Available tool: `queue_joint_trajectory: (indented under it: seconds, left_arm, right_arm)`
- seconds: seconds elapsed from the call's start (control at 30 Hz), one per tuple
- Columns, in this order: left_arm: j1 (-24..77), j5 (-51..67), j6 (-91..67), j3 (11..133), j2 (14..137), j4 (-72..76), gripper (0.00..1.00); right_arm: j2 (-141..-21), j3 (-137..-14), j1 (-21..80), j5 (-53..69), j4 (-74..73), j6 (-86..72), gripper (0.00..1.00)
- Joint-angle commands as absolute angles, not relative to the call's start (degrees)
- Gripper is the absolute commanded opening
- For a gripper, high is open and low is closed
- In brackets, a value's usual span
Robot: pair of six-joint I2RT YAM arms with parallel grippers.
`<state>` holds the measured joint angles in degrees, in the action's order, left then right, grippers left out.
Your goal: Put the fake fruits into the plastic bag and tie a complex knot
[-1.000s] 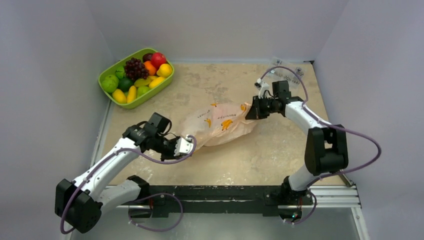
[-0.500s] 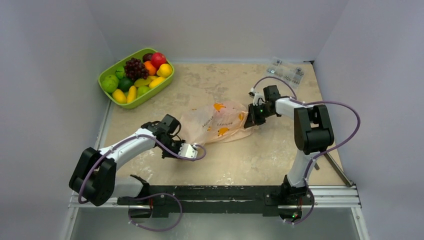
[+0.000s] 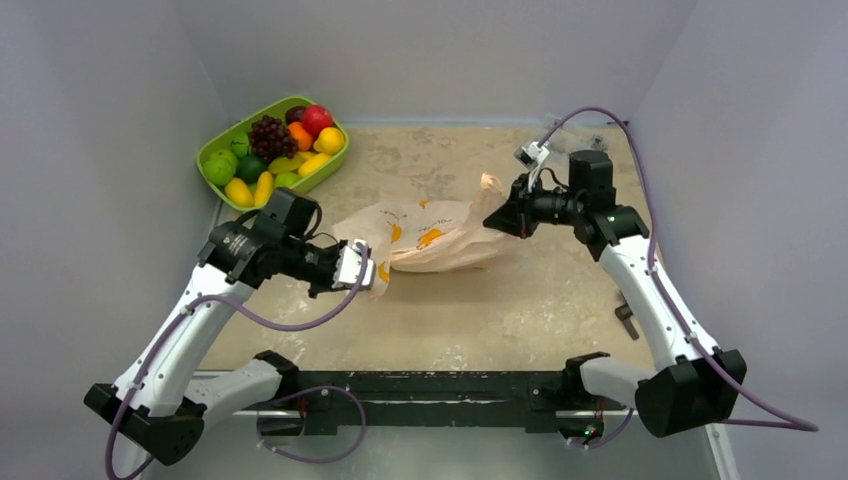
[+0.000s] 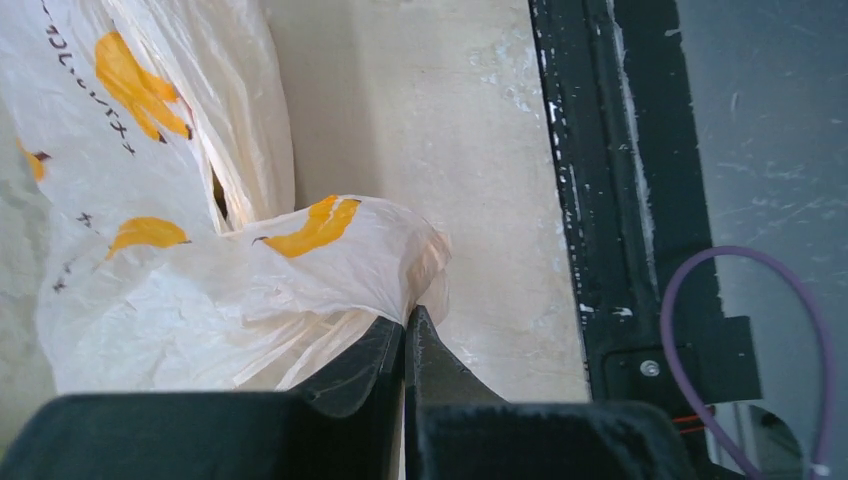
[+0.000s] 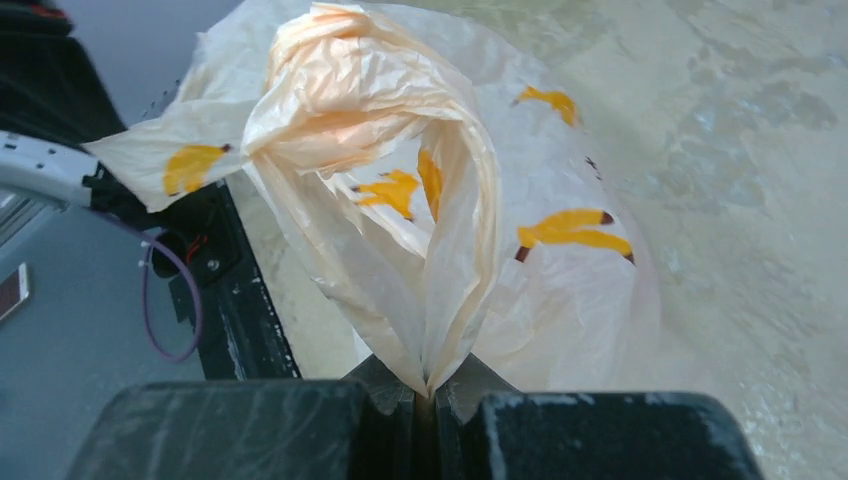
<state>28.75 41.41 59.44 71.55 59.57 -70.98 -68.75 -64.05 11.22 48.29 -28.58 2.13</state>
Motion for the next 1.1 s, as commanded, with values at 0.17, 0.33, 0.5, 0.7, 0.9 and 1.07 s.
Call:
queue_joint_trajectory:
  seconds: [0.17, 0.33, 0.5, 0.7, 0.9, 1.07]
  left_arm:
    - [16.83, 51.85, 40.67, 80.69, 61.03, -70.16, 0.21]
    - [14.24, 53.76, 30.47, 89.63, 60.61, -65.70, 0.98]
    - [14.56, 56.77, 17.44, 98.17, 67.55, -51.09, 1.00]
    - [25.36, 51.08, 20.86, 119.32, 87.14, -58.85, 0.98]
    - [31.12, 50.63, 18.60, 127.01, 97.18, -56.90, 1.00]
    - [34.29, 48.26, 17.30, 126.76, 100.24, -53.01, 0.98]
  right_arm:
    - [-64.84, -65.06, 17.03, 45.75, -22.02, 1.52, 0.00]
    - [-66.55, -67.28, 17.55, 47.43, -19.53, 4.61, 0.00]
    - [-74.40, -76.74, 17.82, 56.52, -29.86, 20.46, 0.00]
    - [-82.36, -87.49, 18.27, 61.52, -46.06, 40.52, 0.01]
    - [-84.77, -89.44, 18.85, 64.48, -46.84, 46.50, 0.01]
    - [-87.61, -92.10, 19.11, 65.44, -50.91, 51.35, 0.01]
